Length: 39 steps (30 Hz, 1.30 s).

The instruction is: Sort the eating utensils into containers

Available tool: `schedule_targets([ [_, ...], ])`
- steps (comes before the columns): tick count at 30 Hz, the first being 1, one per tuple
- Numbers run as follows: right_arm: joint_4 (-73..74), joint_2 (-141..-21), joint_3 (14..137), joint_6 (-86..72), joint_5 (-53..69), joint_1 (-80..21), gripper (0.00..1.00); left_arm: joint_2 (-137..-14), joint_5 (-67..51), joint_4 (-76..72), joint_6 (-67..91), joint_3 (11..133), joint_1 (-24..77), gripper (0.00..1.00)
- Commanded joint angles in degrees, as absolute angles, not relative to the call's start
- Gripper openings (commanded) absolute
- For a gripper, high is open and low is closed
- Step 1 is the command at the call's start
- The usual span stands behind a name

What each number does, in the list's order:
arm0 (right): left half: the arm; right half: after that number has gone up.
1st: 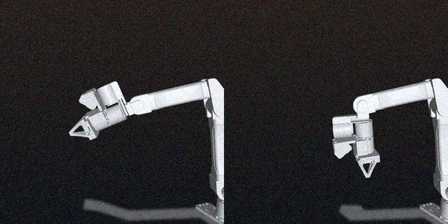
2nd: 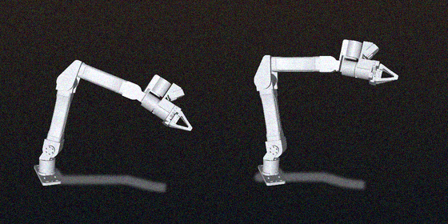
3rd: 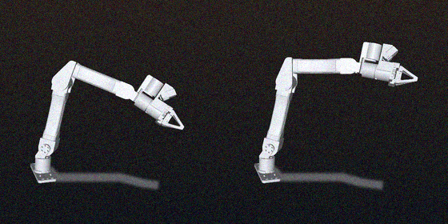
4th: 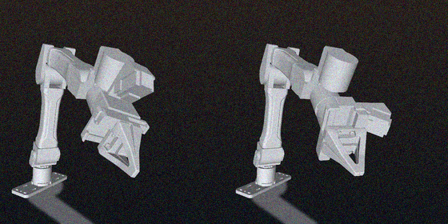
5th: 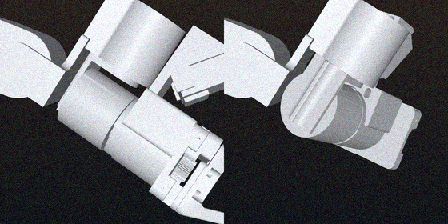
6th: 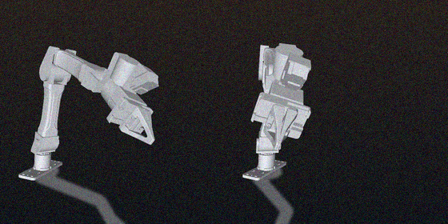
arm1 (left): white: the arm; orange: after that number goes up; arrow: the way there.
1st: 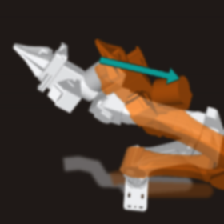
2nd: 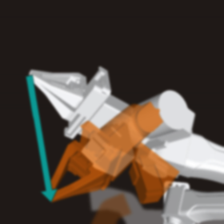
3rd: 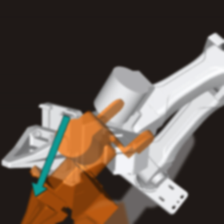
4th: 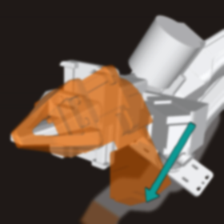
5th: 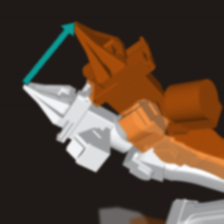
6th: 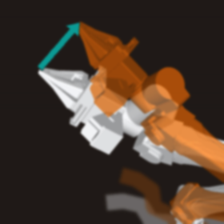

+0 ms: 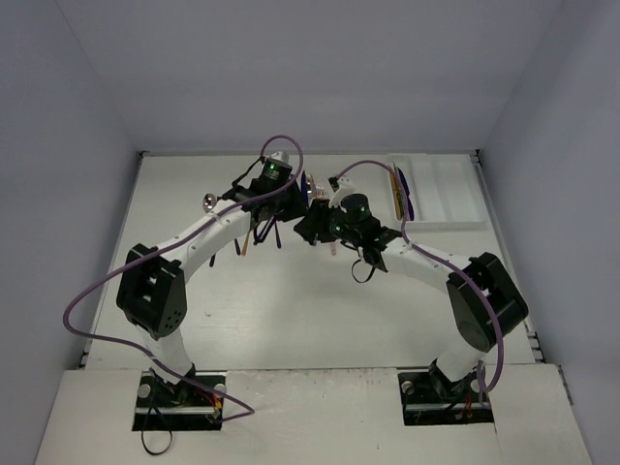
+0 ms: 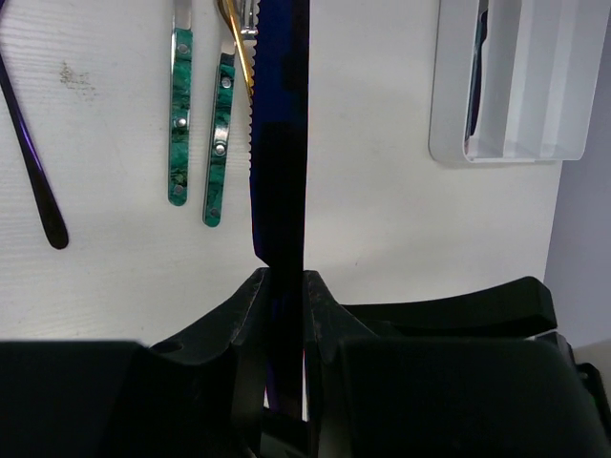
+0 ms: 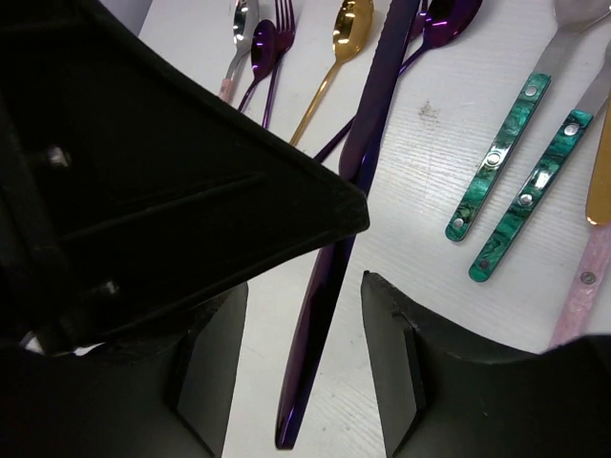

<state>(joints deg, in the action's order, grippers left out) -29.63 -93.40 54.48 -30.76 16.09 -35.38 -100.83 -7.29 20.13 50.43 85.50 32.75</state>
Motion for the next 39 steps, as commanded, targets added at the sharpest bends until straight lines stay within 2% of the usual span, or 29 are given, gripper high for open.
schedule_targets([
  [1,-34.99,-92.68,57.04,-31.10,15.61,-35.42,0.43,-95.36,-8.44,14.85,52.21,85.95,33.57,0.00],
  [5,-35.07,-91.72,56.52,-30.35,14.79,-35.42,0.27,-95.02,-7.94,14.78,51.95,85.21,33.65,0.00],
  [10,-34.98,-91.30,56.00,-30.38,14.25,-35.33,0.03,-94.64,-7.86,13.23,51.71,83.20,33.57,0.00],
  [13,-34.85,-91.07,55.39,-30.58,13.69,-35.17,0.00,-94.36,-7.44,12.97,50.95,82.32,33.66,0.00],
  [18,-34.48,-90.64,54.42,-31.11,13.27,-33.75,0.00,-93.15,-5.56,13.00,47.94,81.59,33.75,0.02],
  [19,-34.25,-90.41,54.27,-31.11,13.27,-33.66,0.00,-92.80,-5.11,13.14,47.73,81.43,33.75,0.08],
  [20,-34.05,-90.28,54.23,-31.05,13.27,-33.12,0.00,-92.45,-4.19,13.39,46.77,81.39,33.75,0.22],
  [21,-33.64,-90.04,54.27,-30.65,13.31,-32.62,0.00,-91.96,-3.62,14.05,45.48,81.54,33.75,0.31],
  [25,-30.34,-89.74,54.71,-28.26,13.34,-30.22,0.00,-89.92,-0.72,18.41,41.68,83.24,33.57,0.58],
  [27,-27.16,-89.87,55.63,-25.69,13.04,-28.22,0.00,-88.35,2.17,20.87,38.74,83.79,33.49,0.69],
  [31,-20.40,-89.75,58.12,-19.43,10.85,-23.61,0.00,-84.58,7.85,24.44,32.46,83.65,32.94,0.80],
  [34,-16.93,-89.62,59.61,-14.25,7.02,-19.59,0.00,-81.33,9.54,26.39,27.98,82.18,31.07,0.82],
  [39,-12.19,-92.38,64.35,-5.12,0.19,-14.08,0.00,-75.43,4.66,27.86,23.75,76.09,21.10,0.82],
])
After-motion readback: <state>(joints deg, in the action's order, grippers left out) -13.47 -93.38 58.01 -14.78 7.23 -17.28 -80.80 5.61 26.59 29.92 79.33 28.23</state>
